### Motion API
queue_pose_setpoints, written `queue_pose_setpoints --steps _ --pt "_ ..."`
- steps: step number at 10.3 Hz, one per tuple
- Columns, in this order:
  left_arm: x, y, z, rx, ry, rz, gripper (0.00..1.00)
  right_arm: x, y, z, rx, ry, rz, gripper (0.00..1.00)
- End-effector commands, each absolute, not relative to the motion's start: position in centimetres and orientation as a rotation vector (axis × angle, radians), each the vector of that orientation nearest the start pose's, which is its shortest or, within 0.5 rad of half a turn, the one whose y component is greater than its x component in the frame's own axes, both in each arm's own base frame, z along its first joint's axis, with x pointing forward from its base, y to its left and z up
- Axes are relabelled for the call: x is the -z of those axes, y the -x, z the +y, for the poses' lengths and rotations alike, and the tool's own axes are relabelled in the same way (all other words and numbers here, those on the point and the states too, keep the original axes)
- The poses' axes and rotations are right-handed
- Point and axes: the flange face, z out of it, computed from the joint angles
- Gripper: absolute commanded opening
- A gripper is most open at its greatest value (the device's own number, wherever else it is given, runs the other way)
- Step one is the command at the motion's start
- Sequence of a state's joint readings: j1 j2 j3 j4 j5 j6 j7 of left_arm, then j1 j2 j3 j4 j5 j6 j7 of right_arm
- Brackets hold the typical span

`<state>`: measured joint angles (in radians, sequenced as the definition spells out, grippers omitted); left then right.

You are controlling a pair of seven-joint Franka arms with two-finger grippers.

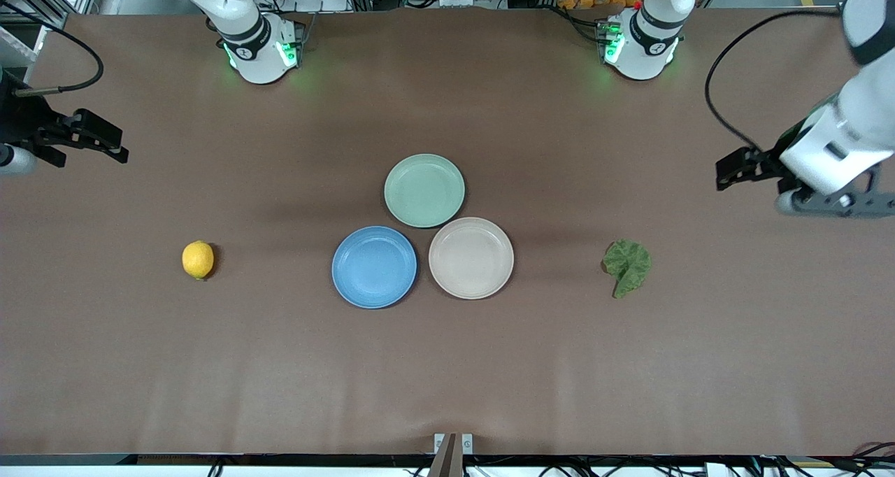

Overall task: Place lemon and lettuce in plates
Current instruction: 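Reach the right gripper to the lemon while the left gripper reaches the lettuce, then grasp the lemon with the right gripper while the left gripper grasps the lettuce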

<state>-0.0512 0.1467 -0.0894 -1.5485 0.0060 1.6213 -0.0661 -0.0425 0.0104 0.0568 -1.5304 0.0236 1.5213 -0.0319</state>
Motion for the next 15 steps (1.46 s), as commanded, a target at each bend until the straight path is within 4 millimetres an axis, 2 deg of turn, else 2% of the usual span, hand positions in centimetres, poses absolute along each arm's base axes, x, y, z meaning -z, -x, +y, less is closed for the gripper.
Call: queue_pose_setpoints --steps 1,4,6,8,10,12,13,14,15 --pt "-49.7 -59.8 -8.3 -0.089 3.152 0.149 1.00 -62.5 -55.6 0.8 -0.052 3.128 -0.075 1.00" --pt "-42.0 -60.9 -10.0 -0.042 3.111 0.222 1.00 -56.8 -58.0 -2.3 -0.073 3.125 0.006 1.00" --pt "-37.1 -62.2 -10.5 -0.080 3.101 0.141 1.00 -52.9 -59.7 -3.3 -0.099 3.121 0.024 1.00" --pt "-32.0 -62.9 -12.4 -0.102 3.104 0.110 1.00 -47.8 -61.3 -5.9 -0.177 3.113 0.090 1.00" --pt "-28.2 -63.4 -12.0 -0.113 3.111 0.097 1.00 -42.2 -62.3 -7.1 -0.228 3.101 0.117 1.00" --pt "-24.5 -63.6 -12.0 -0.119 3.116 0.102 1.00 -36.2 -62.3 -7.2 -0.146 3.110 0.114 1.00" --pt "-23.5 -63.7 -11.4 -0.118 3.120 0.098 1.00 -34.0 -62.2 -7.0 -0.101 3.115 0.109 1.00" --pt "-22.4 -63.8 -10.9 -0.130 3.121 0.089 1.00 -31.9 -62.3 -7.0 -0.077 3.120 0.060 1.00" --pt "-21.2 -63.7 -10.9 -0.140 3.122 0.089 0.95 -29.5 -62.5 -7.7 -0.048 3.118 -0.082 1.00"
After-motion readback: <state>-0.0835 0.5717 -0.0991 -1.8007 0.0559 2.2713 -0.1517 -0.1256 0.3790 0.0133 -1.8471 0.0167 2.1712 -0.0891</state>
